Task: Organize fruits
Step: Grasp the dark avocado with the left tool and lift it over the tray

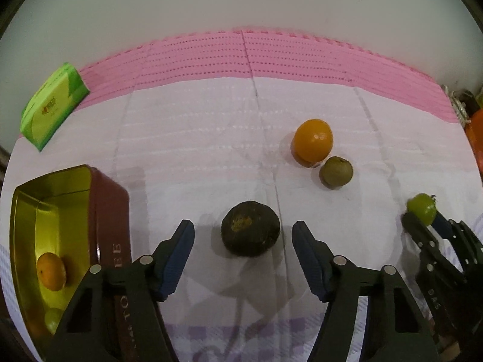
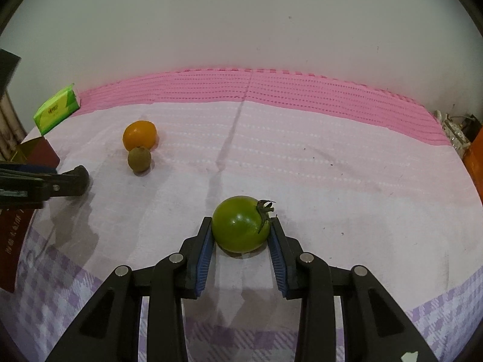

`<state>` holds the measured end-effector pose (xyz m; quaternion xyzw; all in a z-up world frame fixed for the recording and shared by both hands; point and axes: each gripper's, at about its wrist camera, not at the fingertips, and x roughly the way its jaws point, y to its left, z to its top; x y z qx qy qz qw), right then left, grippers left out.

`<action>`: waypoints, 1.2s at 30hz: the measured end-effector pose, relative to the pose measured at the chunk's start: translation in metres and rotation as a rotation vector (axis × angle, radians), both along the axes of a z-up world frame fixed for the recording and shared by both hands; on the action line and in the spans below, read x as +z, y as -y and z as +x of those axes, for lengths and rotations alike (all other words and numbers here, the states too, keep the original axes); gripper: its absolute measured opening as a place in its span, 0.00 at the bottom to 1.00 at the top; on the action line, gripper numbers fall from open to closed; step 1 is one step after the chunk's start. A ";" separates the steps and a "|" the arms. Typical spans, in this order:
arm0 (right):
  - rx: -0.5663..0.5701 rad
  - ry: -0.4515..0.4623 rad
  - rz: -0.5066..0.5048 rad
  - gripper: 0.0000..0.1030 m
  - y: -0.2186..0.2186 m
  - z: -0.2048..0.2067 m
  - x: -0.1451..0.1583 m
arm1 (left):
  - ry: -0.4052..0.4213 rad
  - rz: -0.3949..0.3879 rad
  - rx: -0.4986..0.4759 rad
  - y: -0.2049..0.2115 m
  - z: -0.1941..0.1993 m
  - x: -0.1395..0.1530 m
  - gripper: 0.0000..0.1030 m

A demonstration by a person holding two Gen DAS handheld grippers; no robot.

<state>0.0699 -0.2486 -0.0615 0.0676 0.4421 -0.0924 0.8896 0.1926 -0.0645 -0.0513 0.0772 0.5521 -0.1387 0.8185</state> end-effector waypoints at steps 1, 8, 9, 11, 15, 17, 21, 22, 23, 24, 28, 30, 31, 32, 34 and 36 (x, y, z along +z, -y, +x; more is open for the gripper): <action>0.000 -0.001 0.000 0.32 0.000 0.000 0.000 | -0.002 0.004 -0.002 0.001 0.000 -0.001 0.56; -0.001 -0.011 -0.013 0.33 0.000 0.002 -0.001 | -0.022 -0.012 -0.007 -0.003 -0.014 -0.001 0.39; -0.001 -0.012 -0.017 0.33 -0.001 0.002 -0.001 | -0.016 -0.011 -0.013 -0.005 -0.020 0.001 0.39; -0.001 -0.013 -0.021 0.33 -0.003 0.003 -0.001 | -0.007 -0.009 -0.022 -0.008 -0.033 0.006 0.39; -0.003 -0.013 -0.031 0.33 -0.004 0.003 -0.001 | 0.004 -0.035 -0.016 -0.025 -0.058 0.021 0.39; -0.003 -0.013 -0.037 0.33 -0.005 0.003 0.000 | 0.019 -0.042 -0.005 -0.037 -0.069 0.031 0.39; -0.007 -0.012 -0.041 0.33 -0.005 0.002 0.000 | 0.052 -0.045 0.046 -0.067 -0.081 0.047 0.39; -0.007 -0.012 -0.043 0.32 -0.005 0.002 0.000 | 0.058 -0.045 0.063 -0.075 -0.085 0.050 0.39; -0.008 -0.010 -0.046 0.32 -0.006 0.002 0.000 | 0.065 -0.044 0.082 -0.083 -0.087 0.053 0.39; -0.008 -0.009 -0.048 0.32 -0.006 0.001 0.000 | 0.071 -0.043 0.105 -0.094 -0.089 0.056 0.39; -0.010 -0.005 -0.051 0.32 -0.006 0.001 0.001 | 0.082 -0.036 0.188 -0.131 -0.087 0.064 0.39; -0.011 -0.007 -0.049 0.32 -0.006 0.001 0.000 | 0.087 -0.033 0.232 -0.150 -0.088 0.066 0.39; -0.012 -0.007 -0.047 0.32 -0.006 0.001 0.000 | 0.087 -0.030 0.248 -0.158 -0.087 0.065 0.39; -0.013 -0.007 -0.045 0.32 -0.005 0.001 0.000 | 0.088 -0.025 0.267 -0.167 -0.089 0.064 0.39; -0.014 -0.007 -0.044 0.32 -0.005 0.002 0.000 | 0.086 -0.015 0.304 -0.181 -0.091 0.061 0.39; -0.014 -0.008 -0.044 0.32 -0.005 0.002 0.000 | 0.077 -0.008 0.336 -0.194 -0.092 0.057 0.39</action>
